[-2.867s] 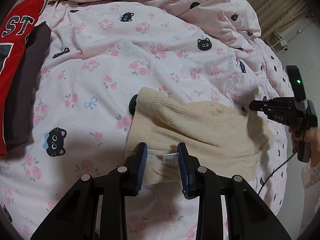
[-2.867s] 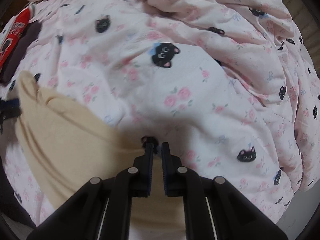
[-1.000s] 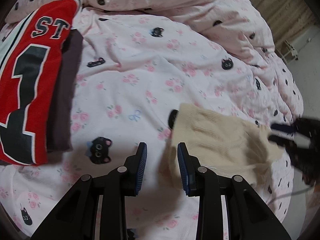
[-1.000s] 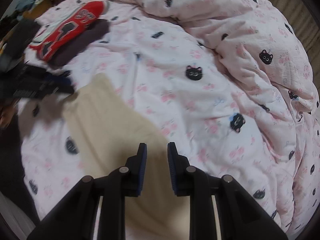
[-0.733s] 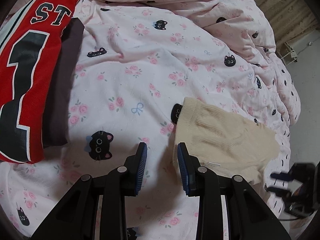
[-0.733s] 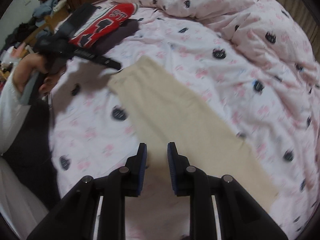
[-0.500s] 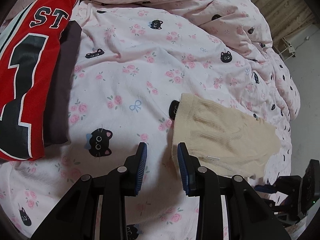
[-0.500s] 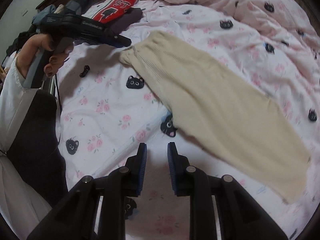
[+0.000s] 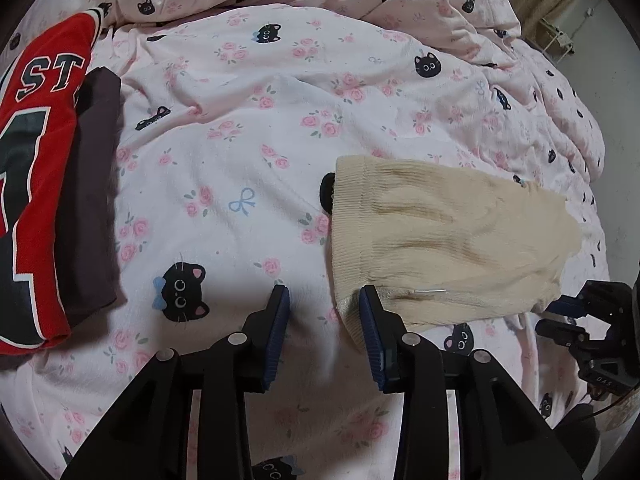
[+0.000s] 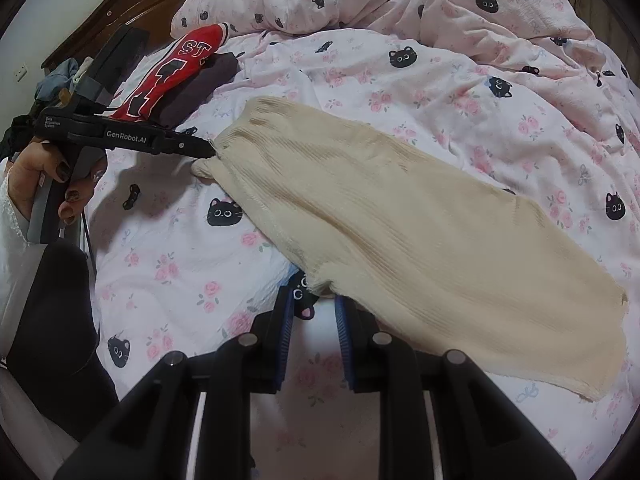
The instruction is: Fold clothes
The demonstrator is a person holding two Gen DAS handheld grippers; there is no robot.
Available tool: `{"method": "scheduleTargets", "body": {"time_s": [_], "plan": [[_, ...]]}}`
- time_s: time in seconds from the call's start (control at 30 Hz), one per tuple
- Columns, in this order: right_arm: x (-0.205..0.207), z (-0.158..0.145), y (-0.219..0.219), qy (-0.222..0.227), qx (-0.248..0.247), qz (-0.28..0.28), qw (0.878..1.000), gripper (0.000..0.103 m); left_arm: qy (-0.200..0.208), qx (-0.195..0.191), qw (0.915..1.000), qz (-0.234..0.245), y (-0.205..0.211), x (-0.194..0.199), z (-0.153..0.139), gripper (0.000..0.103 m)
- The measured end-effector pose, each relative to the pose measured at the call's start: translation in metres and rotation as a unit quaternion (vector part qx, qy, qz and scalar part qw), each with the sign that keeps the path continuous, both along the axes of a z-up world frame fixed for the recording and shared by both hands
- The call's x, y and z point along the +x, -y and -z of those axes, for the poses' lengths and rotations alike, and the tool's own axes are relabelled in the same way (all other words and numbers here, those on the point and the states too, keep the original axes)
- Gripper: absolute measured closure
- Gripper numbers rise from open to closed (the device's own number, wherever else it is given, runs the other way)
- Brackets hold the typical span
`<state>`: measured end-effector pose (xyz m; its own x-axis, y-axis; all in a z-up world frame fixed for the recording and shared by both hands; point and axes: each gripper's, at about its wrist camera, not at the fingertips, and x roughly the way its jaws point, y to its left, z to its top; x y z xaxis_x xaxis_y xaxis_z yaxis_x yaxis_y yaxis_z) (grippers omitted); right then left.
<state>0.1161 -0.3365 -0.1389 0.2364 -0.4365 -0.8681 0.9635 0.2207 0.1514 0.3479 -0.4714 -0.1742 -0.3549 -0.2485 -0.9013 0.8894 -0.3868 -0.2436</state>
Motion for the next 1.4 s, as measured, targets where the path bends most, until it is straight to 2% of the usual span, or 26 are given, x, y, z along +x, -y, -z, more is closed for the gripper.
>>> {"method": "scheduleTargets", "body": {"time_s": [0.5, 0.57, 0.67, 0.83, 1.13, 1.3, 1.4], "plan": [[-0.008, 0.007, 0.000, 0.016, 0.002, 0.025, 1.000, 0.081, -0.008, -0.020, 0.9996, -0.018, -0.001, 0.016, -0.010, 0.071], [-0.007, 0.008, 0.000, 0.016, 0.004, 0.024, 1.000, 0.082, -0.008, -0.018, 0.9996, -0.019, -0.001, 0.017, -0.009, 0.071], [-0.006, 0.009, -0.002, 0.014, 0.007, 0.021, 1.000, 0.094, -0.009, -0.016, 0.9996, -0.021, -0.001, 0.019, -0.008, 0.071], [-0.006, 0.007, -0.004, 0.017, 0.011, 0.016, 1.000, 0.102, -0.009, -0.018, 0.9994, -0.028, -0.001, 0.024, -0.009, 0.071], [0.000, 0.010, -0.015, 0.010, 0.021, -0.002, 1.000, 0.102, -0.005, -0.025, 0.9985, -0.048, 0.003, 0.042, -0.011, 0.071], [0.000, 0.013, -0.022, 0.012, 0.025, -0.003, 1.000, 0.102, 0.001, -0.021, 0.9998, -0.006, 0.000, 0.033, -0.010, 0.071], [-0.005, 0.013, -0.022, 0.012, 0.016, 0.013, 1.000, 0.101, 0.026, -0.028, 0.9985, 0.038, -0.007, 0.014, -0.010, 0.071]]}}
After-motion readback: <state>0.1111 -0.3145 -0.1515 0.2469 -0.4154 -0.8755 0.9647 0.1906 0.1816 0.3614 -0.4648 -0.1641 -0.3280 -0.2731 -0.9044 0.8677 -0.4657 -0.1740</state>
